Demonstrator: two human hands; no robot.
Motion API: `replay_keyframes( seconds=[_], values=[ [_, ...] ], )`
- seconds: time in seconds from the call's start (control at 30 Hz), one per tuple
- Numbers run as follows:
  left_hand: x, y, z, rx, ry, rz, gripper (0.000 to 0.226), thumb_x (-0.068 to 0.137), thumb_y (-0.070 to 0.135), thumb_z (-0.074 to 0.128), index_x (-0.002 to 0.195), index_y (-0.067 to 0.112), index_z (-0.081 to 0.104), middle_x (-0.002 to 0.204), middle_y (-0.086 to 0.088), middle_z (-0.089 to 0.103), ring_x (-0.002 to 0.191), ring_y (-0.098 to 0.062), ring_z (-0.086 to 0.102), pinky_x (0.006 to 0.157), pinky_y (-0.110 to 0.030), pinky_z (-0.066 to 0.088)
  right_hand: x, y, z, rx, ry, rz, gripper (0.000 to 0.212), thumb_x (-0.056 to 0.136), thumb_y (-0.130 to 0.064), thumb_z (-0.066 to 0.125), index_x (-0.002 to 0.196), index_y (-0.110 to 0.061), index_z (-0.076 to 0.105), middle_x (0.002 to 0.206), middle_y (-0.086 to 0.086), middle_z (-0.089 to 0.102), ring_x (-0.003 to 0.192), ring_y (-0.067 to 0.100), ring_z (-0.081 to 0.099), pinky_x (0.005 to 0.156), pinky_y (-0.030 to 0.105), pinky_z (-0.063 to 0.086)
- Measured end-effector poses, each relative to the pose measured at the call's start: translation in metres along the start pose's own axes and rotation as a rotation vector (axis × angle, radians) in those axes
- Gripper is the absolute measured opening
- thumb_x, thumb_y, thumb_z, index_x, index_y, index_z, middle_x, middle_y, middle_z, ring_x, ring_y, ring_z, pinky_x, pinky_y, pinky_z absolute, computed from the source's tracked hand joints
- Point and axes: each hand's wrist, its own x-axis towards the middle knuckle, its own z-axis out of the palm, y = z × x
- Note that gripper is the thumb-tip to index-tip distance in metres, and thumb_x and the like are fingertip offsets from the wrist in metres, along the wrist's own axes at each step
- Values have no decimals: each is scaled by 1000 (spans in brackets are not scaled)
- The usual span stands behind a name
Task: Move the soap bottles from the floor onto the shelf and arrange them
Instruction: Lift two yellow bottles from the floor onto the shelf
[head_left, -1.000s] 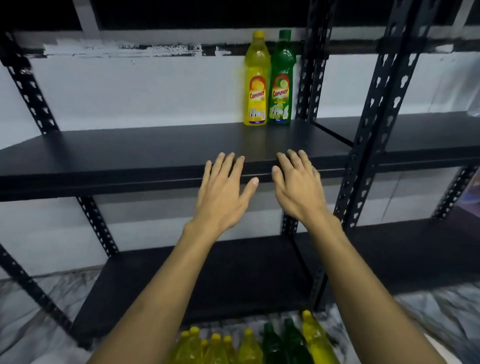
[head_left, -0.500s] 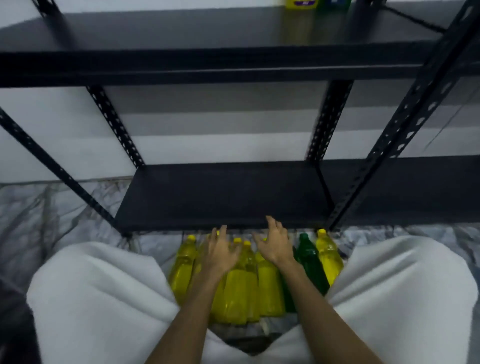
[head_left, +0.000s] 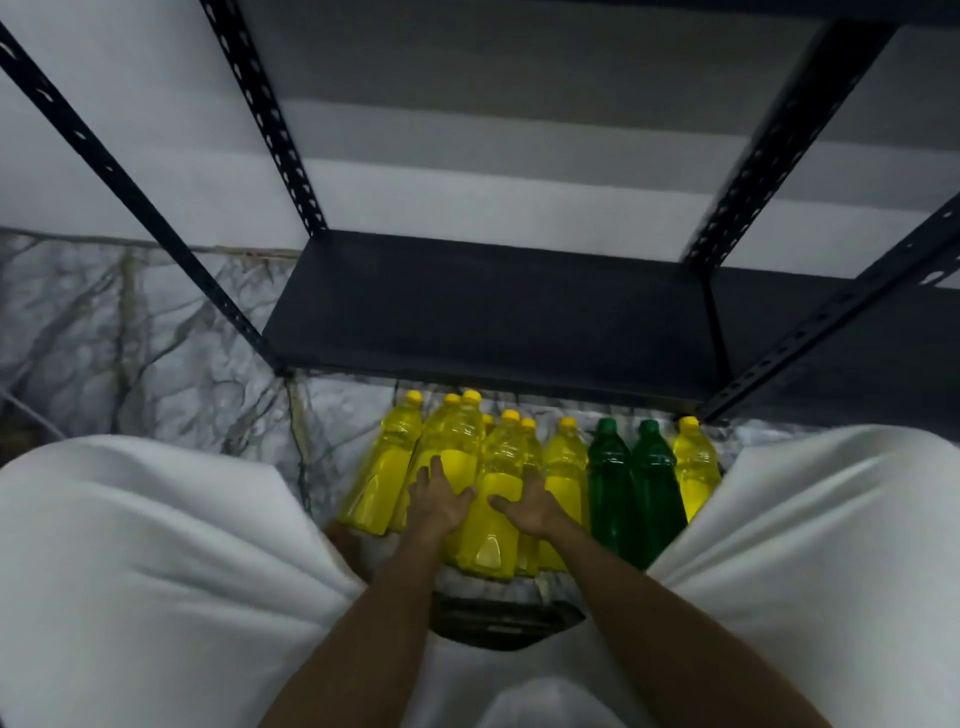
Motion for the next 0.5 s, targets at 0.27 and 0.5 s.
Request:
replay_keyframes(
  seconds=[0.27,0.5],
  values=[
    [7,-14,4,-99,21,2,107,75,38,86,157,21,20,148,-19,45,136,-41,43,106,-48,43,11,12,28,162,13,156,95,85,-47,77,152,0,29,156,17,40,141,34,42,109,38,41],
    [12,-10,-9,-68,-24,13,101,67,35,93,149,16,36,140,-14,55,129,-37,52,99,-41,47,23,28,21,295,12,168,93,72,-40,90,146,-5,45,145,14,54,129,33,54,104,46,49]
  ],
)
